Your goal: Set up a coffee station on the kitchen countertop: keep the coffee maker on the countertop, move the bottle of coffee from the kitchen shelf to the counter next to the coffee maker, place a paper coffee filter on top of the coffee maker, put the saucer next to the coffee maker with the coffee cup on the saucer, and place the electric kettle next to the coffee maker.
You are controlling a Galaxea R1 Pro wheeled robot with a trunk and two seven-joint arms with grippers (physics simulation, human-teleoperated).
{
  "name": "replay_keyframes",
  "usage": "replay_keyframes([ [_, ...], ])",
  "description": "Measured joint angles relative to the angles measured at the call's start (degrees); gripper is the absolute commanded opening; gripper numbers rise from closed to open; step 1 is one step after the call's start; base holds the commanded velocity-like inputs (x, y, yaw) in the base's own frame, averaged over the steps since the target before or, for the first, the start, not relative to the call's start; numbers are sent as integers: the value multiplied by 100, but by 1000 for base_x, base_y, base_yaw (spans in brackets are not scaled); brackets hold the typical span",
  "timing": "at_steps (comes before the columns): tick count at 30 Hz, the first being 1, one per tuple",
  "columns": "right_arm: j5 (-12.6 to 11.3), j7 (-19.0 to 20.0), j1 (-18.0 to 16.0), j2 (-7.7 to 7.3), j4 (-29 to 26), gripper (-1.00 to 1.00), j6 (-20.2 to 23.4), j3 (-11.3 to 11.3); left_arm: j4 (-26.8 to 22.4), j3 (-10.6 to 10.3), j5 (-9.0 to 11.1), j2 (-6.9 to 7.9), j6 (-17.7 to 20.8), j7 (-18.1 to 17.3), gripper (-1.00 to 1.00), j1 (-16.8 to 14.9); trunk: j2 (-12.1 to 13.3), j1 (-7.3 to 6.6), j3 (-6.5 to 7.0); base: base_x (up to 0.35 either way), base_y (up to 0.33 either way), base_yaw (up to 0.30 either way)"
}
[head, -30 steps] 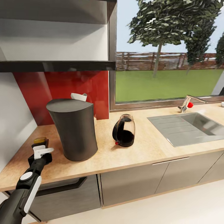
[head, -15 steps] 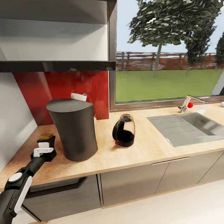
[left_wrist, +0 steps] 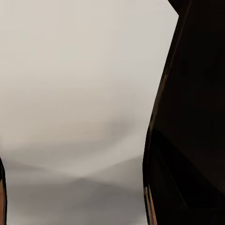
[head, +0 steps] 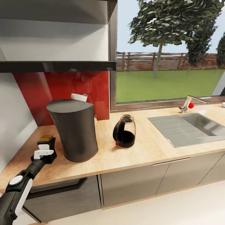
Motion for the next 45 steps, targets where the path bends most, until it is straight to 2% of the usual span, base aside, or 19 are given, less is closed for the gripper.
replay_keyframes([
  [3,0,-4,0,0,0,100,1,0,207,1,3,-9,-326,33,-100,-1,0,0,0,0,0,0],
  [7,0,-8,0,0,0,100,1,0,275,2,18,-12,-423,42,-100,-5,0,0,0,0,0,0],
  [24,0,-8,0,0,0,100,1,0,293,18,66,-23,-461,58,-100,-7,0,0,0,0,0,0],
  [31,0,-7,0,0,0,100,1,0,289,283,57,-47,-458,54,-100,-7,-1,-2,0,100,9,0],
  [45,0,-8,0,0,0,100,1,0,289,327,64,-57,-462,51,-100,-7,-1,-2,0,58,3,0],
])
